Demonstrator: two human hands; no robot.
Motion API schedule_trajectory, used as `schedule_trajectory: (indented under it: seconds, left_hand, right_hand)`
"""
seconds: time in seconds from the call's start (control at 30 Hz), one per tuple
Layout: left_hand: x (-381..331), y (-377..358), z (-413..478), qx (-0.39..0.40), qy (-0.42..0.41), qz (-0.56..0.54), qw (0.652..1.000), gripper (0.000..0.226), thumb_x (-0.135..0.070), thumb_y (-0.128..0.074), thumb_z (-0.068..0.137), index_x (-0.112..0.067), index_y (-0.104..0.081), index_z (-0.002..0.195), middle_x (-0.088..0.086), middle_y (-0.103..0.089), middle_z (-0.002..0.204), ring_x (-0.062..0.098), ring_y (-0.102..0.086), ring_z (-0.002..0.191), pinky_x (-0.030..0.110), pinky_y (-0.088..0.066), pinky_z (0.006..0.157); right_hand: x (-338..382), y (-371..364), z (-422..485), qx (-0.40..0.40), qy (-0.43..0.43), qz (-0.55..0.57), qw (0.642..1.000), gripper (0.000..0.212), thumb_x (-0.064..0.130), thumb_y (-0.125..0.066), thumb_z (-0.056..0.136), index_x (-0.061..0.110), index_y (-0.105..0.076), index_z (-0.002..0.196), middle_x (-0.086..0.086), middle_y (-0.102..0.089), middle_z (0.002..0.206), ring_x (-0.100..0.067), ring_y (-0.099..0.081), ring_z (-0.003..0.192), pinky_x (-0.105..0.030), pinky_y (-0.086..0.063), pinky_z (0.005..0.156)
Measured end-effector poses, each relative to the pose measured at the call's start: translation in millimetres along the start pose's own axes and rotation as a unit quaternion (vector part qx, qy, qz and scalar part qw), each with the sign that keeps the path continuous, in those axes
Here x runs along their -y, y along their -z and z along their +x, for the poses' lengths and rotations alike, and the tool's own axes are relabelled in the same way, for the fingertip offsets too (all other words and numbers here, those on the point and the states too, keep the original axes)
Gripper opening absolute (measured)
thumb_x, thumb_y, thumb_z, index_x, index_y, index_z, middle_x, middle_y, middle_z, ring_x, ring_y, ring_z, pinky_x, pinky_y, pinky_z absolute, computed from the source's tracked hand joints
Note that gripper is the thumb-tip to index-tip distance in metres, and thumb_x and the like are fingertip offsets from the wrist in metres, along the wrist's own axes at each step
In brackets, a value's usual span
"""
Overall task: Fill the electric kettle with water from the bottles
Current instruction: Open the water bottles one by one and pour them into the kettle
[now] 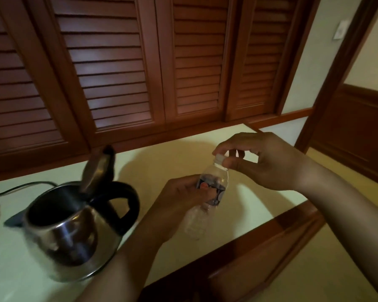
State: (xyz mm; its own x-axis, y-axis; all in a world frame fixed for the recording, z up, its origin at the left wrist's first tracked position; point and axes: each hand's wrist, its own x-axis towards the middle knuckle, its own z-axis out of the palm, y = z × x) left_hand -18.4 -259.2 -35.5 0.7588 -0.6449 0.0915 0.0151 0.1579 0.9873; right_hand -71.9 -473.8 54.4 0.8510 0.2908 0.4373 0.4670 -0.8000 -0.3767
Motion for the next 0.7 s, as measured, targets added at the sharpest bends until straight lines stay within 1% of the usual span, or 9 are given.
schedule_trajectory:
  seconds: [0.07, 0.2, 0.3, 0.37, 0.43, 0.53, 0.6, 0.63, 0.7]
  left_hand:
    - [-1.8, -16.1, 28.6, -0.007, -0.024, 0.011, 1.0, 0.031, -0.033, -0.078, 0.071, -0.029, -0.085, 0.101, 0.004, -0.081, 0.096, 0.023, -0.073, 0.093, 0.039, -0.057, 0.086]
    - [-6.8, -53.8, 80.9, -0.037, -0.079, 0.096, 0.992, 0.029, -0.011, -0.085, 0.083, -0.027, -0.083, 0.107, -0.003, -0.081, 0.101, 0.012, -0.075, 0.096, 0.028, -0.06, 0.085]
    - [-9.9, -81.5, 119.2, -0.077, -0.126, 0.199, 0.969, 0.036, -0.014, -0.089, 0.08, -0.023, -0.08, 0.113, -0.002, -0.078, 0.107, 0.015, -0.074, 0.099, 0.028, -0.058, 0.088]
    - [-10.4, -97.0, 142.7, -0.083, -0.151, 0.222, 0.96, 0.044, -0.016, -0.092, 0.076, -0.019, -0.078, 0.118, -0.003, -0.076, 0.107, 0.011, -0.074, 0.097, 0.02, -0.057, 0.082]
    - [-7.1, -110.1, 164.1, -0.117, -0.195, 0.285, 0.931, 0.051, -0.027, -0.094, 0.074, -0.02, -0.076, 0.121, -0.007, -0.075, 0.11, 0.01, -0.073, 0.099, 0.023, -0.06, 0.082]
    - [6.1, -125.9, 192.9, -0.215, -0.29, 0.424, 0.83, 0.06, -0.042, -0.091, 0.075, -0.016, -0.074, 0.126, -0.006, -0.074, 0.112, 0.01, -0.069, 0.1, 0.024, -0.057, 0.086]
    - [15.7, -136.7, 208.8, -0.252, -0.319, 0.468, 0.785, 0.062, -0.042, -0.089, 0.078, -0.011, -0.073, 0.129, -0.001, -0.075, 0.113, 0.015, -0.067, 0.101, 0.025, -0.056, 0.086]
    - [19.2, -140.5, 215.4, -0.261, -0.318, 0.471, 0.781, 0.062, -0.042, -0.089, 0.079, -0.011, -0.072, 0.13, -0.001, -0.074, 0.114, 0.016, -0.066, 0.103, 0.026, -0.055, 0.087]
    - [22.0, -144.6, 226.3, -0.254, -0.275, 0.451, 0.81, 0.066, -0.044, -0.088, 0.079, -0.018, -0.068, 0.136, -0.007, -0.07, 0.12, 0.014, -0.061, 0.11, 0.019, -0.05, 0.093]
  right_hand:
    - [-28.4, 15.2, 6.3, 0.005, 0.011, -0.013, 1.0, 0.027, 0.043, -0.057, 0.096, 0.027, -0.072, 0.113, 0.018, -0.071, 0.109, 0.001, -0.059, 0.09, -0.014, -0.045, 0.074]
    - [-84.9, 55.4, 14.0, 0.018, 0.057, -0.03, 0.998, 0.036, 0.052, -0.053, 0.096, 0.022, -0.072, 0.105, 0.02, -0.066, 0.095, 0.0, -0.059, 0.085, -0.017, -0.048, 0.069]
    - [-128.8, 83.2, 19.1, 0.035, 0.044, -0.101, 0.993, 0.047, 0.07, -0.041, 0.093, 0.029, -0.064, 0.092, 0.02, -0.06, 0.083, -0.003, -0.058, 0.077, -0.022, -0.049, 0.061]
    - [-155.1, 93.2, 20.9, 0.026, 0.058, -0.14, 0.988, 0.043, 0.065, -0.037, 0.097, 0.03, -0.056, 0.08, 0.017, -0.053, 0.073, -0.004, -0.053, 0.065, -0.02, -0.04, 0.054]
    - [-177.7, 97.6, 22.1, -0.006, 0.064, -0.139, 0.988, 0.044, 0.053, -0.034, 0.102, 0.027, -0.053, 0.072, 0.013, -0.049, 0.063, -0.003, -0.048, 0.055, -0.021, -0.036, 0.052]
    - [-210.2, 95.3, 26.6, -0.066, 0.01, -0.091, 0.994, 0.053, 0.052, -0.033, 0.101, 0.019, -0.059, 0.068, 0.006, -0.054, 0.057, -0.011, -0.054, 0.051, -0.035, -0.046, 0.051]
    - [-226.6, 91.3, 29.7, -0.089, -0.046, -0.058, 0.993, 0.055, 0.056, -0.033, 0.098, 0.018, -0.061, 0.069, 0.002, -0.057, 0.056, -0.016, -0.058, 0.052, -0.043, -0.053, 0.056]
    - [-233.6, 89.9, 30.6, -0.091, -0.066, -0.066, 0.991, 0.059, 0.06, -0.032, 0.097, 0.018, -0.062, 0.069, 0.001, -0.058, 0.057, -0.016, -0.059, 0.053, -0.044, -0.054, 0.057]
    - [-246.6, 89.4, 30.7, -0.088, -0.079, -0.11, 0.987, 0.064, 0.067, -0.028, 0.095, 0.019, -0.063, 0.07, 0.002, -0.06, 0.058, -0.015, -0.059, 0.054, -0.043, -0.056, 0.059]
